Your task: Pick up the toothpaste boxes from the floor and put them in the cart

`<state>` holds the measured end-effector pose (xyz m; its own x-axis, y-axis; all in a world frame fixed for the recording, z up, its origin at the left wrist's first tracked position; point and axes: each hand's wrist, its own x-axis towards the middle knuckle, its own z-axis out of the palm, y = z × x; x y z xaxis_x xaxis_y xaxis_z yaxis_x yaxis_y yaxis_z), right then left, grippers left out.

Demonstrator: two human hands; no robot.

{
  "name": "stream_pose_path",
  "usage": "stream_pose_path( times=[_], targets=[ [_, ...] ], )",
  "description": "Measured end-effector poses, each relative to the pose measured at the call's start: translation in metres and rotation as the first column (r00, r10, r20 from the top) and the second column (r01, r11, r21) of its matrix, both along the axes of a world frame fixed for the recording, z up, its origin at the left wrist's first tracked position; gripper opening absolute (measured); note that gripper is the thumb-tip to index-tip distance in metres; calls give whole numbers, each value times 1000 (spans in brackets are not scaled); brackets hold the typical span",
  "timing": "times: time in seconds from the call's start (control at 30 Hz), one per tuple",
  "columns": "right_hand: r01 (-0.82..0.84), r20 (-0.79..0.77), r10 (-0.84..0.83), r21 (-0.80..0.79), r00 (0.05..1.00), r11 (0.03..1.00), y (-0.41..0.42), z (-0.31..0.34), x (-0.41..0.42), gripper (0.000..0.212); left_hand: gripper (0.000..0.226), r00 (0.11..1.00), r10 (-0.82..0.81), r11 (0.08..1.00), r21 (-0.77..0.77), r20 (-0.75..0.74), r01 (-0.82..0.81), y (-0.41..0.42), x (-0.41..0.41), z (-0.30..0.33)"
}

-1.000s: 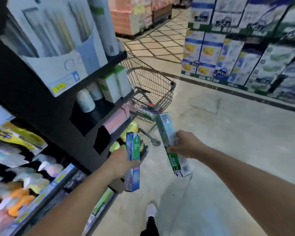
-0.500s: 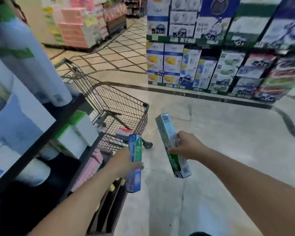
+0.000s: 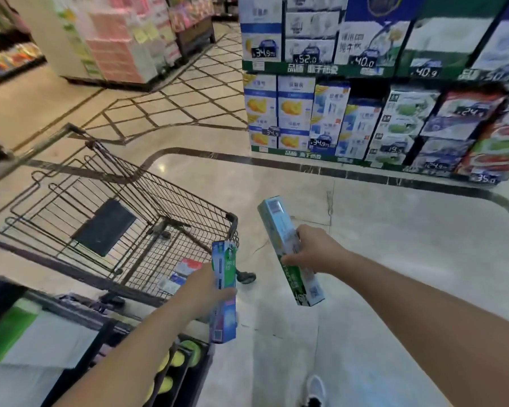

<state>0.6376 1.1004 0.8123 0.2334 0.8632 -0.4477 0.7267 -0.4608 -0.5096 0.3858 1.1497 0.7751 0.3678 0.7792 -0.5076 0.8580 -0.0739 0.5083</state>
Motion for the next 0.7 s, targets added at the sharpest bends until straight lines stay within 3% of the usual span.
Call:
stream_pose_path(
  times=[0.33, 0.47, 0.7],
  targets=[
    [-270, 0, 271, -51, 963, 961, 152, -22, -20, 54, 34, 973, 226, 973, -44, -57, -228, 107, -14, -10],
    [-311, -15, 311, -84, 950, 947, 210, -31, -49, 51, 24, 944, 326, 943, -51, -44, -328, 158, -42, -25],
    [-344, -33, 343, -107, 939, 933, 304, -52, -97, 48, 27, 843, 538, 834, -127, -31, -537, 227, -65, -56]
  ],
)
